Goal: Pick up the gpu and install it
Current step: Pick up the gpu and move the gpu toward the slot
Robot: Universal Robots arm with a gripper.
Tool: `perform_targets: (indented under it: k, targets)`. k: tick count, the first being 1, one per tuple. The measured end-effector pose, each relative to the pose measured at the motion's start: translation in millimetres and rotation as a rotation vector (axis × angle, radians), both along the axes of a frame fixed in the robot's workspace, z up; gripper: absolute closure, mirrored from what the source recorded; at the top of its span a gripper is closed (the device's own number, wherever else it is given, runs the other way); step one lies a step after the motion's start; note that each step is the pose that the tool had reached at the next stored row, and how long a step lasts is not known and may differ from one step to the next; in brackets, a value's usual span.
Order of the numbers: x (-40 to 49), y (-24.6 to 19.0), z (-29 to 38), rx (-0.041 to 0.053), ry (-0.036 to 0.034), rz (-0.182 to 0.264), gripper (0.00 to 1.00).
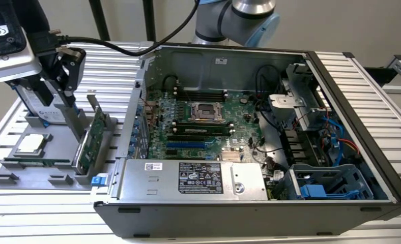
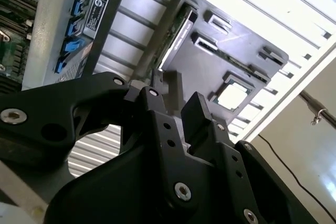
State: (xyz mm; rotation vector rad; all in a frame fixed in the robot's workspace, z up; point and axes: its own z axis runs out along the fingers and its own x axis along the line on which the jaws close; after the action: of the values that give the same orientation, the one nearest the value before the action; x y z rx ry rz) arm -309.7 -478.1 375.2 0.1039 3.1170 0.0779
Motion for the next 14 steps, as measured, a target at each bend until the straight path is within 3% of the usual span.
perform_targets:
  k: [14]
  targets:
    - [0.0, 0.8, -4.2, -0.0007, -0.0011, 0.000, 0.00]
